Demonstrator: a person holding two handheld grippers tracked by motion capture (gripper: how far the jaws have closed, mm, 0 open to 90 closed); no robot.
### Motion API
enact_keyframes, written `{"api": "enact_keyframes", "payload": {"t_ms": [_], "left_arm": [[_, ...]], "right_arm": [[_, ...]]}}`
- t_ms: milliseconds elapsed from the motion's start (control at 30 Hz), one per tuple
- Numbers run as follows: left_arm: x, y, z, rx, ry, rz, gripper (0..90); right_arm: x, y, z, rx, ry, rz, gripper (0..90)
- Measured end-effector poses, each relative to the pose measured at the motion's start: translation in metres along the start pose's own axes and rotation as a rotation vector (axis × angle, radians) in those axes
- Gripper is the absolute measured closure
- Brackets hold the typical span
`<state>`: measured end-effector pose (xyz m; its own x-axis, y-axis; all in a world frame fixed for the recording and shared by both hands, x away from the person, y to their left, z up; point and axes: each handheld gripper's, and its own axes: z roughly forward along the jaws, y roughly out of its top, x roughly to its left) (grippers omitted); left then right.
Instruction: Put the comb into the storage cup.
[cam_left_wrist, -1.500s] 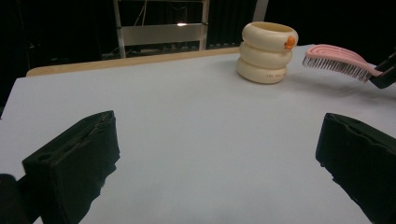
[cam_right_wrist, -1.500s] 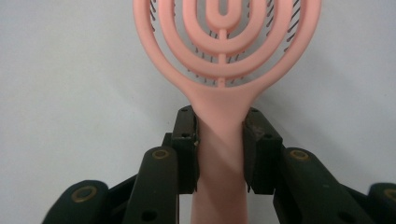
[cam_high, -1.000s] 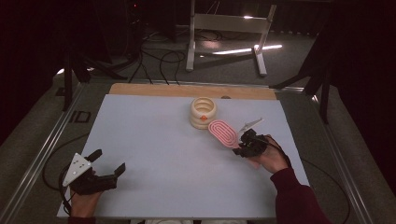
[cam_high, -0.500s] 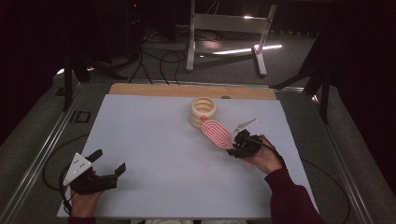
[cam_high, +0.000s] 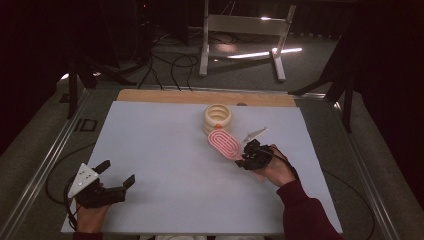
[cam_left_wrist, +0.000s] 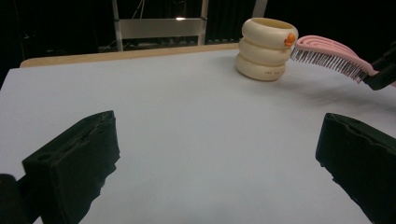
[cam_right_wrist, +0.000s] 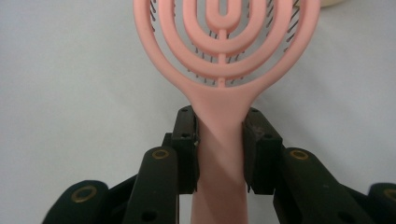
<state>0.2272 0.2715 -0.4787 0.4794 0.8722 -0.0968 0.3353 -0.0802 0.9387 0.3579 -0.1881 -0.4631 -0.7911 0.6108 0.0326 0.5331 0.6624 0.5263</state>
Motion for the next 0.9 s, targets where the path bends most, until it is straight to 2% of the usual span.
{"api": "enact_keyframes", "payload": {"t_ms": [533, 900], "left_arm": [[-0.003, 0.000, 0.005, 0.019, -0.011, -0.004, 0.2], [-0.005, 0.003, 0.011, 0.041, -0.010, -0.027, 0.2]], "right_arm": [[0.017, 0.012, 0.009, -0.039, 0.015, -0.015, 69.6], [0.035, 0.024, 0.014, -0.058, 0.021, -0.064, 69.6]]}}
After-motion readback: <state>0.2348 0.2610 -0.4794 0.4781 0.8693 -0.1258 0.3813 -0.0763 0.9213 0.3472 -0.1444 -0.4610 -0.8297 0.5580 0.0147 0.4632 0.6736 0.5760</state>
